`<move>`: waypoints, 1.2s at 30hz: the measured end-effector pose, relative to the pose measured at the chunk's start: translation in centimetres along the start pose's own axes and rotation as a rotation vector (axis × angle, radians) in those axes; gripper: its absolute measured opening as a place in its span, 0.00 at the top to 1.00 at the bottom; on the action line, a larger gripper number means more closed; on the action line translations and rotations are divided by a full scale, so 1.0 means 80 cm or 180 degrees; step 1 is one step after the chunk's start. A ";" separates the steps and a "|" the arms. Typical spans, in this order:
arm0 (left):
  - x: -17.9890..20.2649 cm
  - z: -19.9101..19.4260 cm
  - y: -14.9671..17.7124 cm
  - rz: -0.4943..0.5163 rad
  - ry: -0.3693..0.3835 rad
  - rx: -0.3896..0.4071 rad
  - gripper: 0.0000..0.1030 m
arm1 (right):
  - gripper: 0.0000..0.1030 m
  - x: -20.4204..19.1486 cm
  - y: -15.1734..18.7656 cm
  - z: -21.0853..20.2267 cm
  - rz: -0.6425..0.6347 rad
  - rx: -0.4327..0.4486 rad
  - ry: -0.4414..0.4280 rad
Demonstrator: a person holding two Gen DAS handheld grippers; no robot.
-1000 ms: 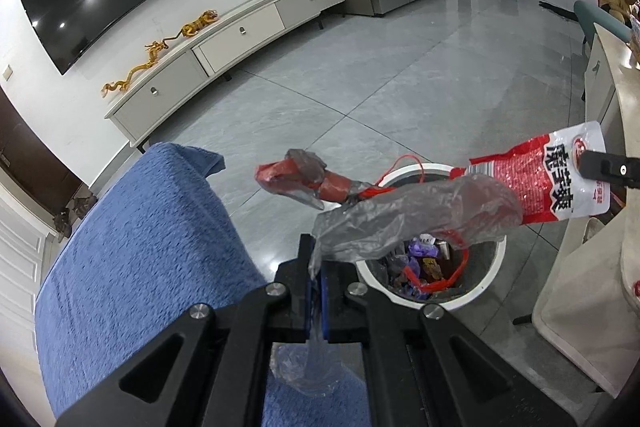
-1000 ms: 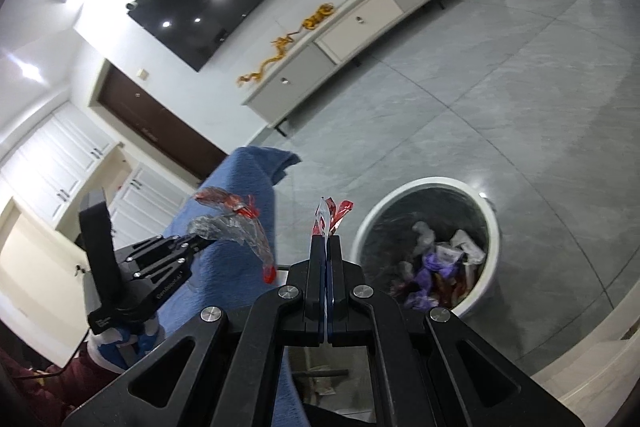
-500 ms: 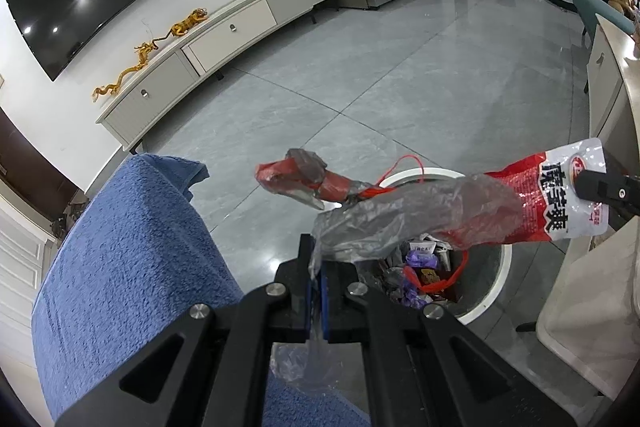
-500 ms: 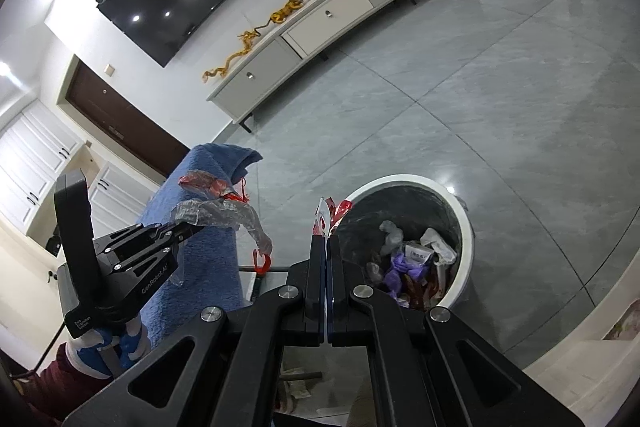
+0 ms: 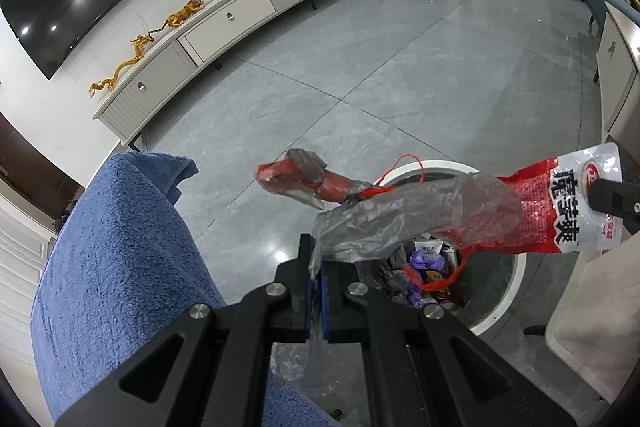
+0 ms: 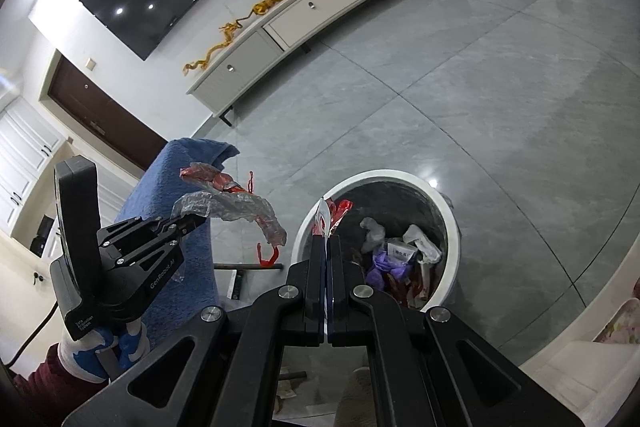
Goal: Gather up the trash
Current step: 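Carry the wrapper and snack bag over to the white bin, then open both grippers over the white bin to drop the items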
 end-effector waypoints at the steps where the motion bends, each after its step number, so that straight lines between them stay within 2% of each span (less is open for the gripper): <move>1: 0.003 0.000 -0.001 -0.0008 0.0002 -0.0010 0.97 | 1.00 0.001 0.000 0.001 0.0005 -0.0003 0.0012; 24: 0.008 0.046 0.006 -0.0165 0.0157 -0.0263 0.97 | 1.00 0.003 -0.010 0.036 -0.0019 -0.0159 0.0214; 28: 0.008 0.051 0.007 -0.0213 0.0272 -0.0300 0.94 | 0.99 0.004 -0.011 0.044 -0.0005 -0.0182 0.0253; 33: 0.011 0.050 0.005 -0.0243 0.0454 -0.0289 0.94 | 0.94 0.004 -0.013 0.054 -0.0003 -0.0203 0.0320; 34: 0.012 0.050 0.005 -0.0247 0.0477 -0.0288 0.94 | 0.90 0.004 -0.013 0.056 0.0007 -0.0208 0.0326; 35: 0.012 0.050 0.005 -0.0256 0.0507 -0.0289 0.94 | 0.80 0.003 -0.013 0.058 0.0011 -0.0208 0.0333; 36: 0.013 0.049 0.006 -0.0262 0.0524 -0.0287 0.94 | 0.74 0.004 -0.013 0.059 0.0015 -0.0205 0.0344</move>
Point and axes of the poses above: each gripper's, at about its wrist camera, not at the fingertips, and z roughly the way its jaws point, x to its right, y to its underside, the point moved 10 cm from there along z, roughly the way its jaws point, and after that the axes turned 11 degrees about -x, right-handed, at the moved point
